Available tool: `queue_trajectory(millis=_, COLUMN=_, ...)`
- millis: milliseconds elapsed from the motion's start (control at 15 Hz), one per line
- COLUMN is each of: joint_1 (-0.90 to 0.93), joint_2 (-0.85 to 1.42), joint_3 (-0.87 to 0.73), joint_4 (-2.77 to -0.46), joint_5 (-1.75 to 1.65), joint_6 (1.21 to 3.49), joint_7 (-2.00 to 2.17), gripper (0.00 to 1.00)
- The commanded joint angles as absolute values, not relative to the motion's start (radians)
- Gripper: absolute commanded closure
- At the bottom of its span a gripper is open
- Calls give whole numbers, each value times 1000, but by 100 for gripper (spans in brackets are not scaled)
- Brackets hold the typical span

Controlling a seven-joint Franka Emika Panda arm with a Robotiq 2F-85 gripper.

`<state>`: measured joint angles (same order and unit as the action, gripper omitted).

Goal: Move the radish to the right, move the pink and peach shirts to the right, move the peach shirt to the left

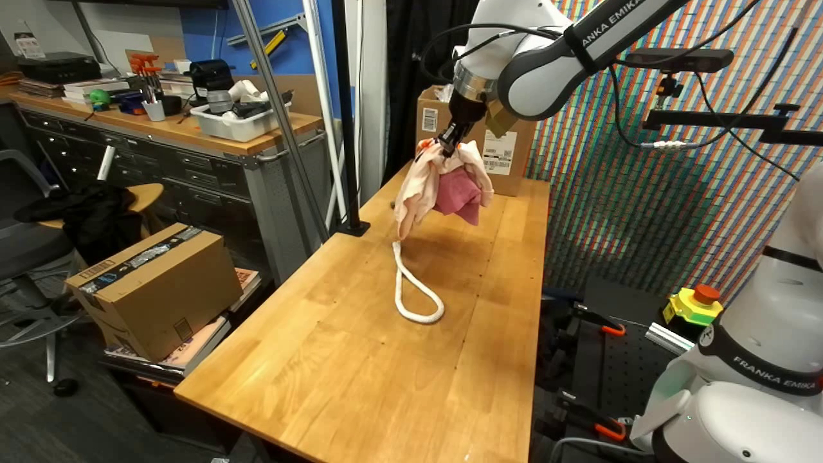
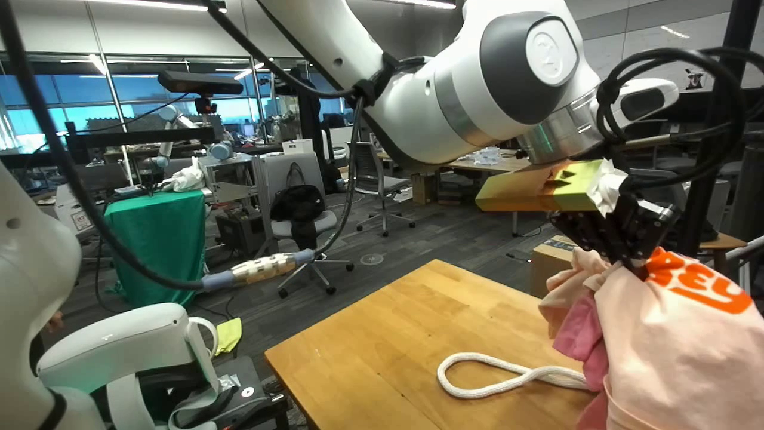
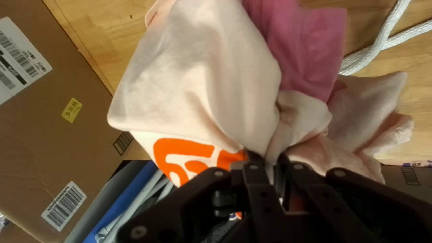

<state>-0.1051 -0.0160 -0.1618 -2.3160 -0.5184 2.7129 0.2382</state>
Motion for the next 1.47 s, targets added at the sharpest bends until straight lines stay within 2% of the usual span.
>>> queue_trajectory(millis=0, joint_1=-146, joint_2=-66, joint_3=-162, joint_4=-2352, joint_5=-593, joint_6=2701, joint_7=326, gripper=97)
queue_trajectory(millis=867, joint_1=-216, joint_2=-31, joint_3=-180, joint_4=-2434, joint_5=-650, joint_6=2671, joint_7=433, gripper=97)
queue_trajectory(millis=1400, joint_1=-242, joint_2=55, joint_3=-246, joint_4=-2417, joint_5=-701, joint_6=2679, joint_7=524, gripper=97)
